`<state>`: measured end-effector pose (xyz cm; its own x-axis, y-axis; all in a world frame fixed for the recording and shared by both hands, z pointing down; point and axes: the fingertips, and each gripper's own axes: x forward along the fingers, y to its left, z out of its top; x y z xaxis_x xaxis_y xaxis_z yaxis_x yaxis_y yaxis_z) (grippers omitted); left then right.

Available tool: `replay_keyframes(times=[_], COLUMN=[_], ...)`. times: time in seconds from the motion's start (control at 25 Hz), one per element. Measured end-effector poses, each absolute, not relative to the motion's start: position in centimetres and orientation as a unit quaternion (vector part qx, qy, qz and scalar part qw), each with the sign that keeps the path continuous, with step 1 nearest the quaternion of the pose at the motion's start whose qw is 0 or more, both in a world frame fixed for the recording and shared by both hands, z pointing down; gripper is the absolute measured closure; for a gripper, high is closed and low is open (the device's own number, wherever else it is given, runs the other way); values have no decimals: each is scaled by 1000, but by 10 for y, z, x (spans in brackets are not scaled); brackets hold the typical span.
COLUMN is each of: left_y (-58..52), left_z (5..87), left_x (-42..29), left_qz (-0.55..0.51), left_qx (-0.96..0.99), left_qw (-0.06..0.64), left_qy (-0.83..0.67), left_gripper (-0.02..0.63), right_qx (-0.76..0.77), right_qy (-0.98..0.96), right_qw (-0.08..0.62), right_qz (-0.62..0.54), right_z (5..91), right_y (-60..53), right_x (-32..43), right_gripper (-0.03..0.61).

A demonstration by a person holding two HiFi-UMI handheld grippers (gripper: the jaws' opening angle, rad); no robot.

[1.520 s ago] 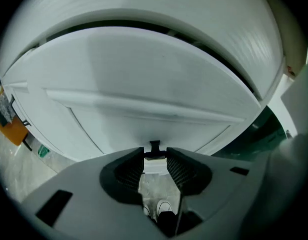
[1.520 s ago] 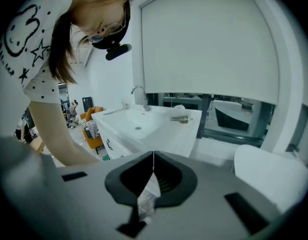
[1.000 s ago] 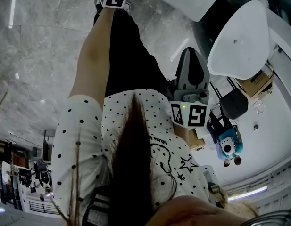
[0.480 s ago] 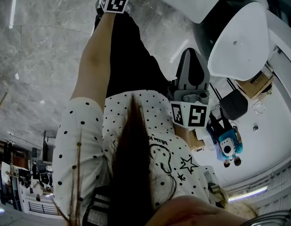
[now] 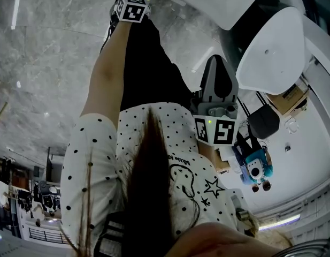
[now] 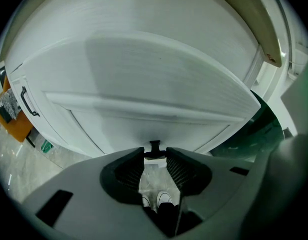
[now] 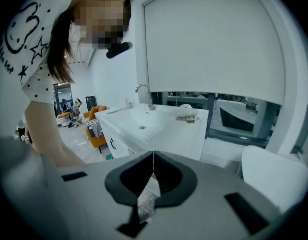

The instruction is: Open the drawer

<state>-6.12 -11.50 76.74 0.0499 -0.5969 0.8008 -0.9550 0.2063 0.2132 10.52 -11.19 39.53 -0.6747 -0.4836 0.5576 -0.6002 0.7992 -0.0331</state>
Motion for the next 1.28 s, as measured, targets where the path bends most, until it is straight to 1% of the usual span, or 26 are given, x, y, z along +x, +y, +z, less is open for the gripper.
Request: replay_keyframes(times=[0.72,1.28], left_y=[-53,-48], left_z=[770,772], left_x=[-46,-43], left_qz=[219,217], left_qx=[589,603], left_qw=[431,425], left_qy=[-647,-639], left_gripper=[471,472], right_qx=[278,262], right_qy=[-914,-915], right_qw=[274,286], right_qz=[110,110], right_z=[399,408], right_y=[-100,-89], right_x=[93,80], right_gripper=[565,565])
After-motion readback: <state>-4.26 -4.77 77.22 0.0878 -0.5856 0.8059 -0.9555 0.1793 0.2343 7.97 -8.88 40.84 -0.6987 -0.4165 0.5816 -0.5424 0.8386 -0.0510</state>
